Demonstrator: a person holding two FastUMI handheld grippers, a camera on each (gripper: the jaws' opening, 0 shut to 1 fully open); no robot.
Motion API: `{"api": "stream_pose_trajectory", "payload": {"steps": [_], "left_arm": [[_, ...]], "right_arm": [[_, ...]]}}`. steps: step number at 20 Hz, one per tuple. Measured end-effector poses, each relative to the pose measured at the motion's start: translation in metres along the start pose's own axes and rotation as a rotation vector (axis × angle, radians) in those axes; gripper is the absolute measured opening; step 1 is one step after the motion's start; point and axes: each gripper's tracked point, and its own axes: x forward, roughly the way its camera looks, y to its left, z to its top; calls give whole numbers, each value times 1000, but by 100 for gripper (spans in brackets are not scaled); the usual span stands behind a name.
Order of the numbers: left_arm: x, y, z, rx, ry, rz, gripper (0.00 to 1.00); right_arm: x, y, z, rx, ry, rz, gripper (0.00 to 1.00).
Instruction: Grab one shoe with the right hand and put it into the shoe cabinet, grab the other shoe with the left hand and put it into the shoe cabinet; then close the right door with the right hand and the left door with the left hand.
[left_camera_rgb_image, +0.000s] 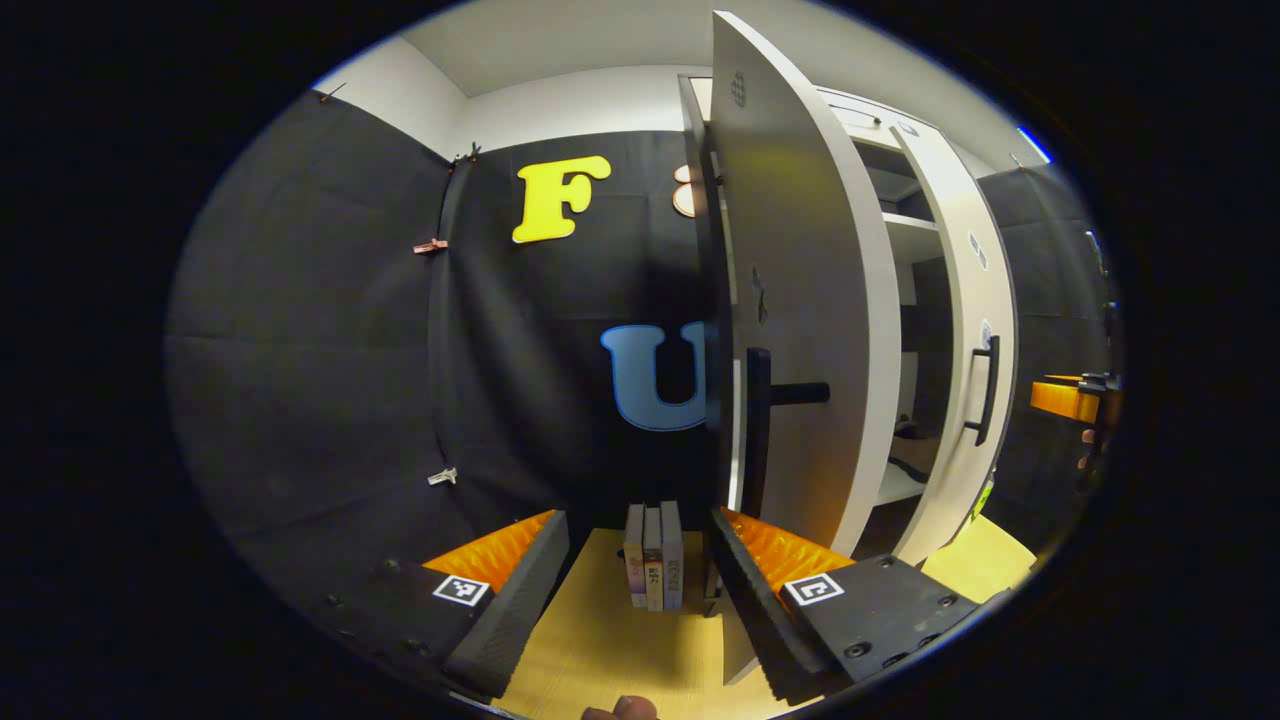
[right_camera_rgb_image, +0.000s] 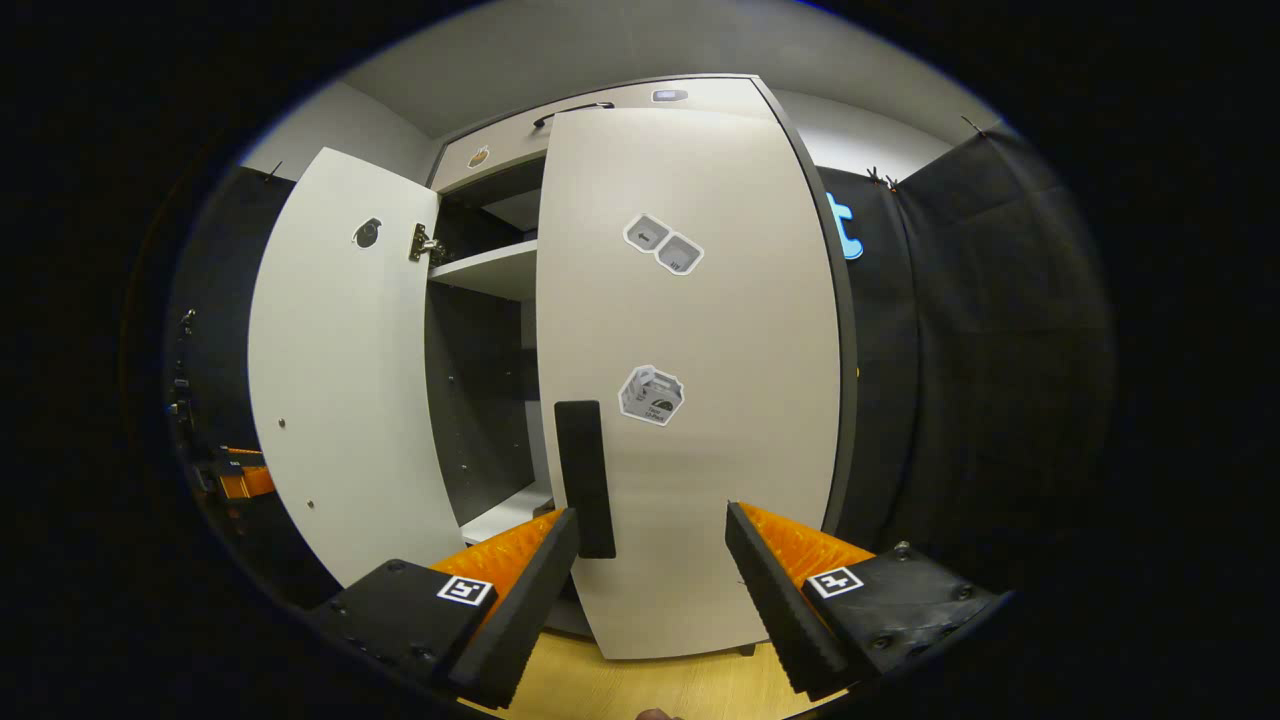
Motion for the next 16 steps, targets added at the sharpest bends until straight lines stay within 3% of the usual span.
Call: {"api": "stream_pose_trajectory", "payload": {"steps": [10, 16], "left_arm": [[-11, -112, 16, -57, -26, -156, 89], [11, -182, 24, -126, -33, -228, 94]], "right_arm": [[-24, -5, 10, -1, -4, 28, 98], [-33, -28, 12, 10, 1, -1, 98]]}}
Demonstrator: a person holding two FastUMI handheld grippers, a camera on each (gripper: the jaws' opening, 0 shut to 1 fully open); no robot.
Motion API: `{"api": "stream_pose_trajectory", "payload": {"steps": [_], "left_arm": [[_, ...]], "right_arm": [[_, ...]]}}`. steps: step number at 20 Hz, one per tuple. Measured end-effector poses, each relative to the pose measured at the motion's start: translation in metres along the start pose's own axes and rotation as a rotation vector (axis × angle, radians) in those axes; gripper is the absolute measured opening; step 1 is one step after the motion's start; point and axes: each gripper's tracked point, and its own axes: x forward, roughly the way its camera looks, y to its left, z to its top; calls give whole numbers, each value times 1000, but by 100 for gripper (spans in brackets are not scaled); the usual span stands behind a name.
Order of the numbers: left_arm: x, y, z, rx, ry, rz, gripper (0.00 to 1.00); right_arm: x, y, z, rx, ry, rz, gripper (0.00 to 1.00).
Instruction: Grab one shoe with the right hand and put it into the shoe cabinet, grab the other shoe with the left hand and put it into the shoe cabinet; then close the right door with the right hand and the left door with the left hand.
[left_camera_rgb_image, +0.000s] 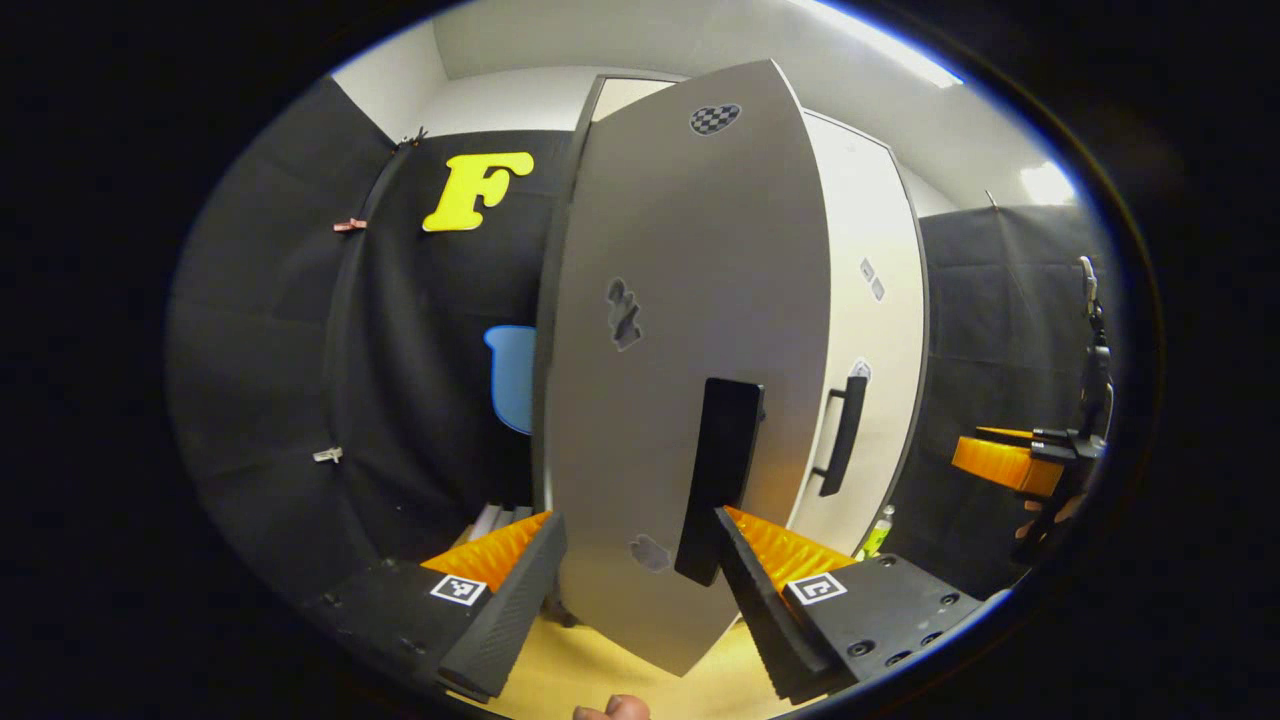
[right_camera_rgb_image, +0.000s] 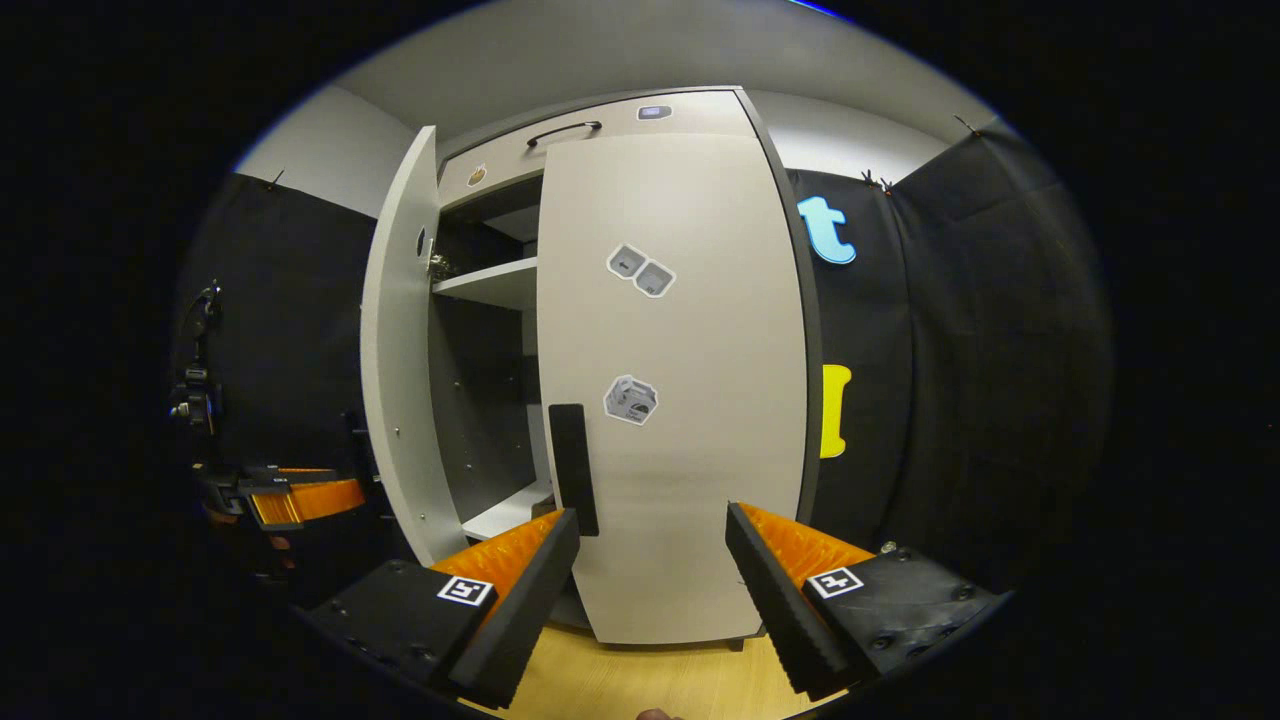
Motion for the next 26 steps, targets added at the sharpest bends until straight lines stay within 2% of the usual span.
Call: {"api": "stream_pose_trajectory", "payload": {"steps": [4, 5, 6, 8, 10, 26], "left_arm": [[25, -24, 5, -6, -15, 12, 94], [30, -24, 7, -9, -23, 24, 91], [33, -25, 8, -21, -28, 26, 94], [39, -29, 5, -61, -22, 17, 91], [44, -33, 4, -80, -16, 12, 94], [98, -60, 7, -16, -39, -9, 94]], "right_arm": [[-5, -9, 4, 3, -4, -12, 98], [-6, -10, 4, 2, -5, -14, 98], [-6, -12, 5, 3, -7, -16, 98], [-6, -15, 6, 3, -9, -18, 98], [-5, -17, 7, 2, -12, -20, 98], [7, -21, 13, 11, -28, -31, 98]]}}
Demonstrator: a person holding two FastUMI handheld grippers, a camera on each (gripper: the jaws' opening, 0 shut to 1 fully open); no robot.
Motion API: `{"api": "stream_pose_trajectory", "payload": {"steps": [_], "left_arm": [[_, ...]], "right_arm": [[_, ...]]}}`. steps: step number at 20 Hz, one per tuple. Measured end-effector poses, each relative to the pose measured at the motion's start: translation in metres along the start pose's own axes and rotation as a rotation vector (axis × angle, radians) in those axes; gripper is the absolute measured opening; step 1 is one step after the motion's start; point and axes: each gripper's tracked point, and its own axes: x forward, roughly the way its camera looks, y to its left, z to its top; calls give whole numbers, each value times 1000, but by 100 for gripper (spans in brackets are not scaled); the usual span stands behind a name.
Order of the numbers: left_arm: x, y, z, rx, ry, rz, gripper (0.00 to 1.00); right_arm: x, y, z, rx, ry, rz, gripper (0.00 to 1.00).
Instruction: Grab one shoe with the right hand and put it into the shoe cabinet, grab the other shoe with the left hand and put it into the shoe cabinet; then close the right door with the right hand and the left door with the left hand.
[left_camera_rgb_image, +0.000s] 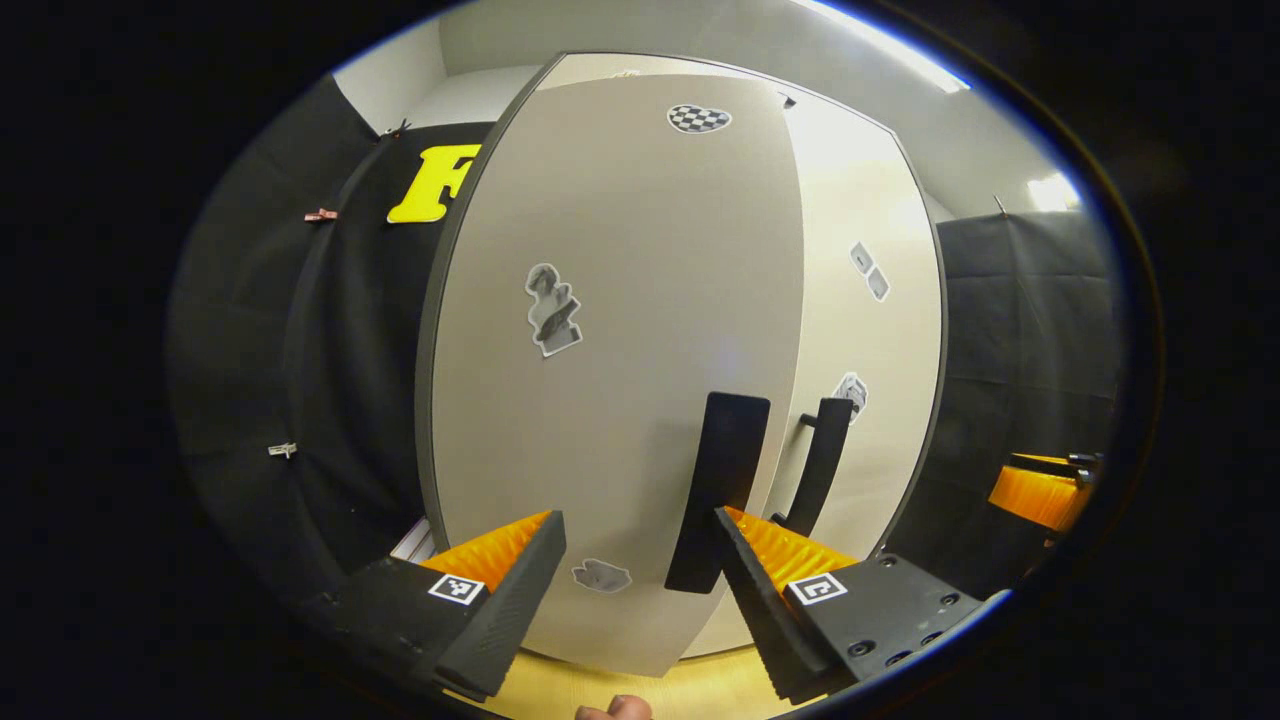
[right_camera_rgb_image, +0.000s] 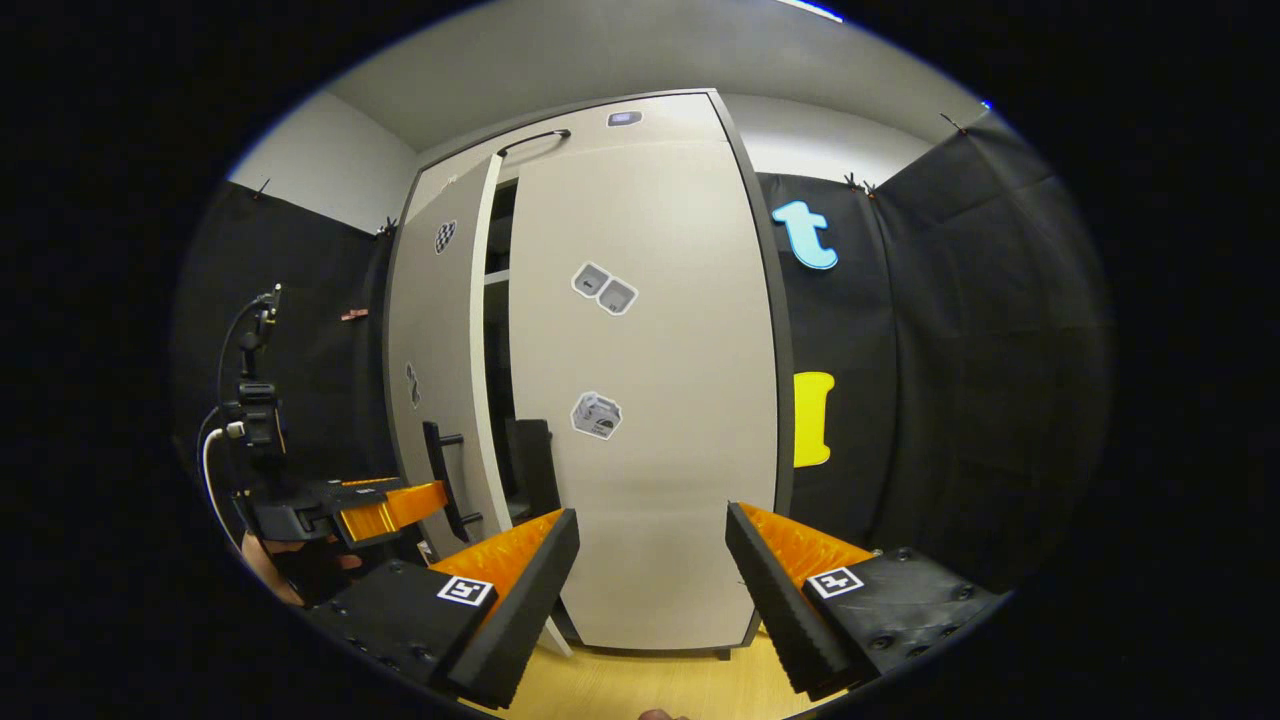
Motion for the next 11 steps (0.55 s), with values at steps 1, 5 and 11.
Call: {"api": "stream_pose_trajectory", "payload": {"steps": [1, 5, 11], "left_arm": [[2, 0, -1, 5, -2, -1, 94], [5, -1, 0, 10, -4, 1, 94], [-10, -2, 10, 21, -25, 13, 94]], "right_arm": [[1, 1, -1, 1, 2, 3, 98], [1, 7, -3, -11, 11, 22, 98], [-4, 8, 4, -28, -19, -3, 98]]}}
